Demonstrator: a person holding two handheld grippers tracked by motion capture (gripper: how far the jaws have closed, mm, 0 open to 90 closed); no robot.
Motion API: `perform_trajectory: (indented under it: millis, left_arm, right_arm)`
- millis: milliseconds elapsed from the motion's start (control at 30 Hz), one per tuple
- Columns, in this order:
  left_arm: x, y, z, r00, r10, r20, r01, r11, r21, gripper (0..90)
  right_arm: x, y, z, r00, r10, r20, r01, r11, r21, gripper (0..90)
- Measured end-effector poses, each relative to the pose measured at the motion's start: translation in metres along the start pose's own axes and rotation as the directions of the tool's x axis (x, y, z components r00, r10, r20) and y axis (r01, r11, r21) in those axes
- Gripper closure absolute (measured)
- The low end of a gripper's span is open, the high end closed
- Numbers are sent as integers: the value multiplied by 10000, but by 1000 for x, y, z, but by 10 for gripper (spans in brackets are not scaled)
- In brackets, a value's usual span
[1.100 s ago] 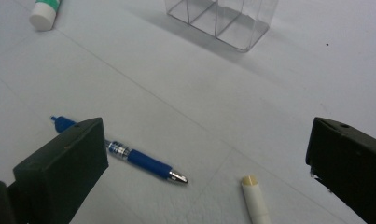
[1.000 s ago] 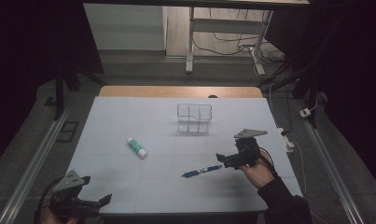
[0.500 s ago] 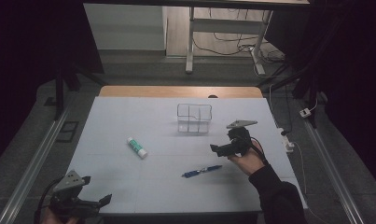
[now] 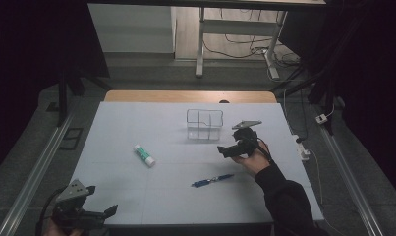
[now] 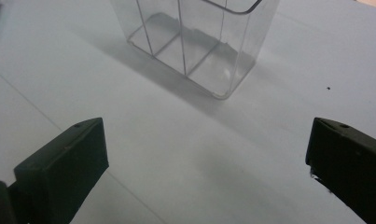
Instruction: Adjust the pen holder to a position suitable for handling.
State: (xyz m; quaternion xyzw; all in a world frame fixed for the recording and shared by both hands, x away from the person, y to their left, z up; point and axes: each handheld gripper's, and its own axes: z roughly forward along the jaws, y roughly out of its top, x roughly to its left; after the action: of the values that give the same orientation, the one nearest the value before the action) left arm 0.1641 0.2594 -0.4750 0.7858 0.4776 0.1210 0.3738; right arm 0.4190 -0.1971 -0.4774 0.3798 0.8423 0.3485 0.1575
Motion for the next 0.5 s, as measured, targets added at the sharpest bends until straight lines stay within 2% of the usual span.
perform_trajectory:
  millis: [67,100,133,167,233,300,467,500]
  left_arm:
    - [0,0,0,10000,3,3,-3,10000,4,0]
    - [0,0,0,10000,1,10,-1,10000,2,0]
    - [0,0,0,10000,-4,13,4,10000,1,0]
    - [0,0,0,10000,0,14,0,10000,2,0]
    - [0,0,0,10000,8,22,-8,10000,1,0]
    - [0,0,0,10000,4,29,-4,10000,0,0]
    - [0,0,0,10000,14,42,-14,10000,16,0]
    - [0,0,0,10000,11,51,-11,10000,-1,0]
  right_arm:
    - [-2,2,2,10000,-29,-49,29,10000,-61,62]
    - [-3,3,3,10000,-68,-43,68,10000,-48,123]
    - [-3,3,3,10000,-68,-43,68,10000,-48,123]
    - [-5,5,4,9997,-227,-67,228,9997,55,193]
    - [-7,6,5,9996,-219,-172,222,9997,138,295]
    - [-8,7,5,9995,-225,-229,230,9995,207,330]
    - [-15,11,9,9994,-33,-335,43,9995,312,516]
    - [-18,12,10,9994,-91,-323,102,9993,352,575]
